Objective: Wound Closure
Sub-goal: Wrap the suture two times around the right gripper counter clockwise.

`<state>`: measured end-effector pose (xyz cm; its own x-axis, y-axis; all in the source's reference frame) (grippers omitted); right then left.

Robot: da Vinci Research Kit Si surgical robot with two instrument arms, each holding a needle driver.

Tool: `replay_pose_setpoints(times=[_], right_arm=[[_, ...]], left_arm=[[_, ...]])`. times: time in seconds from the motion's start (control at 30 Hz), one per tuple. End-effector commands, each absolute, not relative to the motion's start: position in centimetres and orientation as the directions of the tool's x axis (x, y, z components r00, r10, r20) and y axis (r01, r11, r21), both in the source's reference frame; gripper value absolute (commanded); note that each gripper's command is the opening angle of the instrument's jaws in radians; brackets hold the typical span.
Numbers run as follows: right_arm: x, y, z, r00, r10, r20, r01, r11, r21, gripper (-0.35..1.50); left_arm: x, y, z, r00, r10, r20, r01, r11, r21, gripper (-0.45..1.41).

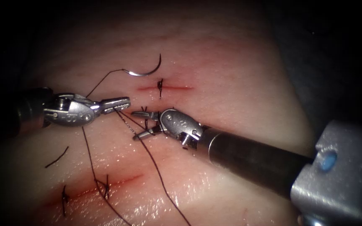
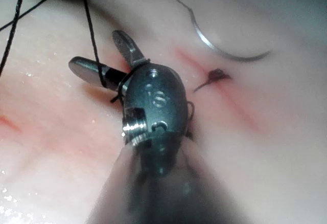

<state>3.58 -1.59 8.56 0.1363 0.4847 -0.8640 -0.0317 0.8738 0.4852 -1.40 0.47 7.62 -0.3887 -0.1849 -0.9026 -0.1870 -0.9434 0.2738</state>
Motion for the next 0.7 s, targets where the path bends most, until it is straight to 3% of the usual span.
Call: replay_pose_setpoints(times=[0.03, 0.4, 0.53, 0.7], right_arm=[[3.65, -1.58, 8.59, 0.132, 0.482, -0.866, -0.022, 0.875, 0.483, 1.13], [3.61, -1.69, 8.55, 0.109, 0.494, -0.863, 0.082, 0.86, 0.503, 1.03], [3.63, -1.7, 8.54, 0.104, 0.511, -0.853, 0.129, 0.844, 0.521, 0.99], [3.6, -1.75, 8.56, 0.099, 0.523, -0.847, 0.163, 0.831, 0.532, 0.98]], left_arm=[[-1.45, 0.56, 7.7, -0.378, -0.15, -0.913, -0.202, -0.95, 0.24, -0.45], [-1.29, 0.9, 8.26, -0.302, 0.097, -0.948, -0.291, -0.957, -0.005, -0.45], [-1.26, 0.98, 8.47, -0.203, 0.24, -0.949, -0.31, -0.936, -0.17, -0.45], [-1.16, 1.1, 8.64, -0.17, 0.279, -0.945, -0.294, -0.93, -0.222, -0.45]])
